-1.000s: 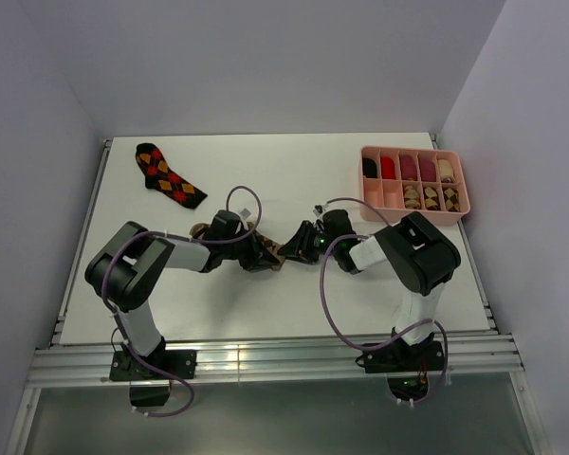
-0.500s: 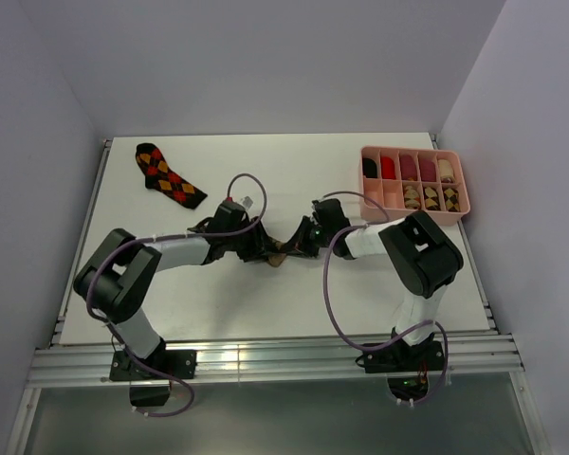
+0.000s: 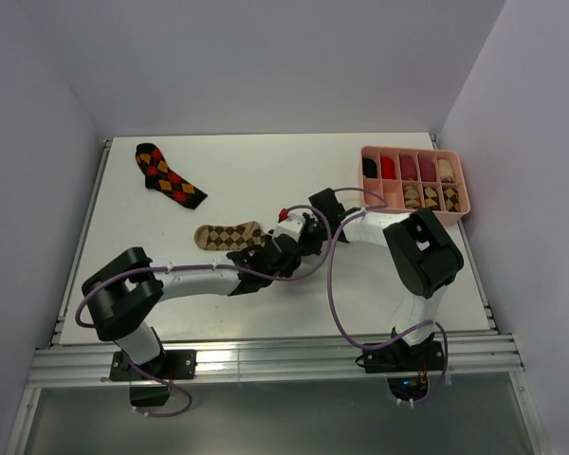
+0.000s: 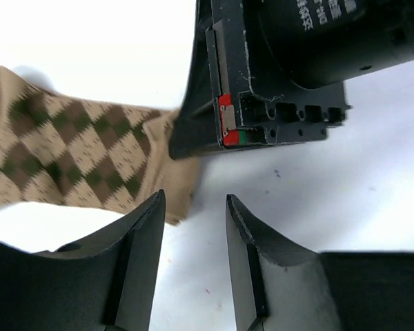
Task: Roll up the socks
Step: Roll the sock at the center of the board.
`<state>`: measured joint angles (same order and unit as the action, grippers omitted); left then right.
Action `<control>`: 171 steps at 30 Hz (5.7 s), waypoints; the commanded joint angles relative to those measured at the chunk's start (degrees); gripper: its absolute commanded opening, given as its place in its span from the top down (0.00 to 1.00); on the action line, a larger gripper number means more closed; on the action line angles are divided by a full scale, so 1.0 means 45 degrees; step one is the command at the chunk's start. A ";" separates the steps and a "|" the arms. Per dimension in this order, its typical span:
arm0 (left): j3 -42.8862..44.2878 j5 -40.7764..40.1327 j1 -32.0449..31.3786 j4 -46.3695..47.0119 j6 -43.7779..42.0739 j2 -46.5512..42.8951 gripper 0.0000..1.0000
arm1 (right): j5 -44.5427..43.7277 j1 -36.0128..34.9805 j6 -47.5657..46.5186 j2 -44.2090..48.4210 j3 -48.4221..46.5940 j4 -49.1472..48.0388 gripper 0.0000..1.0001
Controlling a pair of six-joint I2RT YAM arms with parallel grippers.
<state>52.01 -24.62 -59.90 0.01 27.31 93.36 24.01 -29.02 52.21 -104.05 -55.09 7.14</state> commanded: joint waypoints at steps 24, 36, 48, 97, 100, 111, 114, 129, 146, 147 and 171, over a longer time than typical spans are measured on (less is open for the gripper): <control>0.0766 -0.1090 -0.0888 0.0350 -0.1987 0.3080 0.60 | 0.0368 0.0022 0.0059 -0.0452 -0.0981 0.1188 1.00; 0.1001 -0.0254 -0.0616 -0.0608 -0.1285 0.2965 0.99 | 0.2104 0.0919 0.1308 0.1597 0.1693 -0.3511 0.76; -0.0404 0.7413 0.2683 0.0855 0.1800 0.0602 0.99 | 0.0875 0.1604 0.1388 0.4079 0.4448 -0.7013 0.35; -0.1792 0.8212 0.6086 0.1640 0.2371 -0.0647 0.33 | -0.0937 0.0101 -0.1522 0.0837 0.1346 -0.1746 1.00; -0.1694 0.5848 0.5033 0.1092 0.1492 -0.1468 0.36 | -0.1505 -0.0153 -0.1816 0.0818 0.0389 -0.0047 1.00; -0.1364 -0.0287 0.0424 0.2185 -0.0911 -0.1139 0.38 | -0.1703 -0.0623 -0.1914 0.0076 -0.1722 0.2379 1.00; -0.1013 -0.1148 -0.0183 0.2322 -0.1478 -0.0475 0.38 | -0.1664 -0.0720 -0.1933 -0.0042 -0.1898 0.2535 1.00; -0.0854 -0.1423 -0.0595 0.2030 -0.1206 0.1557 0.50 | -0.1391 -0.0779 -0.1796 -0.0354 -0.2113 0.2731 1.00; -0.1789 0.0816 0.0319 0.1773 0.0395 0.0485 0.99 | -0.0004 -0.0682 -0.1037 0.0679 -0.1119 0.0664 0.81; -0.1966 0.1268 0.0535 0.1872 0.0609 0.0329 0.99 | 0.0055 -0.0642 -0.0957 0.0893 -0.0885 0.0274 0.76; -0.6596 0.7385 0.4287 0.7067 0.4009 -0.1567 0.91 | 0.1696 -0.0720 0.0566 0.0096 0.2672 -0.7386 0.37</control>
<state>23.53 5.32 -40.84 30.70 44.23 86.65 30.13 -31.68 53.71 -102.19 -44.01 -21.08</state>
